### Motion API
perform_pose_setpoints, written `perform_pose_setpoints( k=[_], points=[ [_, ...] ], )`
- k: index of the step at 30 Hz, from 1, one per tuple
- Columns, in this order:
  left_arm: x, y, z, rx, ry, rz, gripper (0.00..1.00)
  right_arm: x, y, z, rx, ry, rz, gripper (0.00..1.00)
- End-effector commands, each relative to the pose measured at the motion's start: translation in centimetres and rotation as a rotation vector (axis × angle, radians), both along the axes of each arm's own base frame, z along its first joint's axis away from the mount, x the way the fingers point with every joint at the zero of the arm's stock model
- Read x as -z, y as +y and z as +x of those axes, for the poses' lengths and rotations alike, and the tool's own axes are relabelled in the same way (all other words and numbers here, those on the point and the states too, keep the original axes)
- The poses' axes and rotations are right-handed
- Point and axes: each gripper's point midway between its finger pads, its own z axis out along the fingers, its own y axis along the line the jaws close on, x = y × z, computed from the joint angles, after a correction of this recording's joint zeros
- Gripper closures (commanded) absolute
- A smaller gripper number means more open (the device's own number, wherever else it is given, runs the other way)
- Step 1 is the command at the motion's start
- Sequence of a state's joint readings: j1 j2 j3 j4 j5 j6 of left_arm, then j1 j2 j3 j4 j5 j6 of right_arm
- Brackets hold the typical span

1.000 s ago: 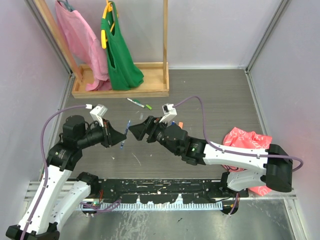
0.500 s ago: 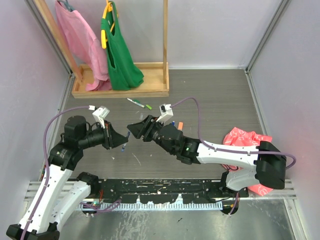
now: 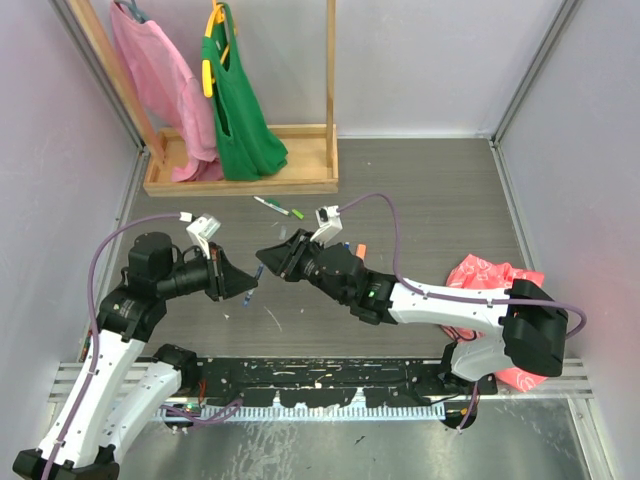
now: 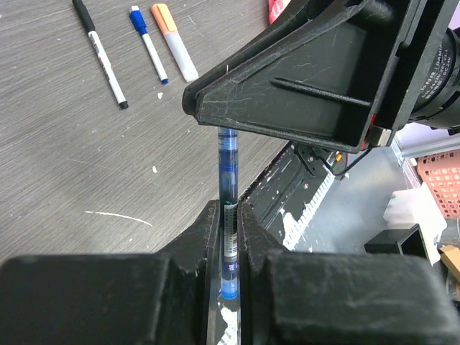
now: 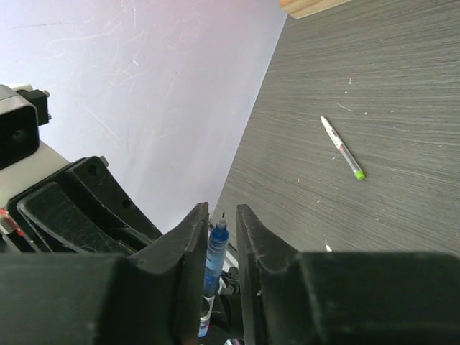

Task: Insert the pens into the pen caps
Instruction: Pick up the pen from the center of the board.

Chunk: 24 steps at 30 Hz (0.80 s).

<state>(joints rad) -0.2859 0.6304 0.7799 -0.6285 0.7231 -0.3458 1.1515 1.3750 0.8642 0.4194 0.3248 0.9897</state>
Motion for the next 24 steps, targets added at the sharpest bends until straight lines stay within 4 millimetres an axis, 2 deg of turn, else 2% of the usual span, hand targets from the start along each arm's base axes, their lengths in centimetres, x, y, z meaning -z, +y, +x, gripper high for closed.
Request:
perform_pose_setpoints(
  k=[1, 4, 7, 11, 22, 24],
  points=[
    [-1.2, -0.3, 0.2, 0.029, -0.069, -0.023, 0.89, -3.4, 0.7, 0.1, -0.026, -0.036, 0.101, 0.77],
    [-1.1, -0.3, 0.3, 0.025, -0.068, -0.022, 0.85, -3.4, 0.8, -0.1, -0.041, -0.041, 0.109, 0.87],
    [-1.0, -0.3, 0.4, 0.019, -0.062, -0.020, 0.71, -3.5, 0.7, -0.3, -0.052, -0.047, 0.114, 0.94],
    [-0.9, -0.3, 0.5, 0.014, -0.060, -0.019, 0.64, -3.9, 0.7, -0.5, -0.062, -0.059, 0.123, 0.97],
    [-0.8, -0.3, 0.6, 0.012, -0.052, -0.024, 0.63, -4.5, 1.7, -0.6, -0.086, -0.061, 0.152, 0.99],
    [-0.9, -0.3, 0.6, 0.011, -0.054, -0.026, 0.64, -4.6, 2.2, -1.2, -0.128, -0.061, 0.156, 0.99]
  ],
)
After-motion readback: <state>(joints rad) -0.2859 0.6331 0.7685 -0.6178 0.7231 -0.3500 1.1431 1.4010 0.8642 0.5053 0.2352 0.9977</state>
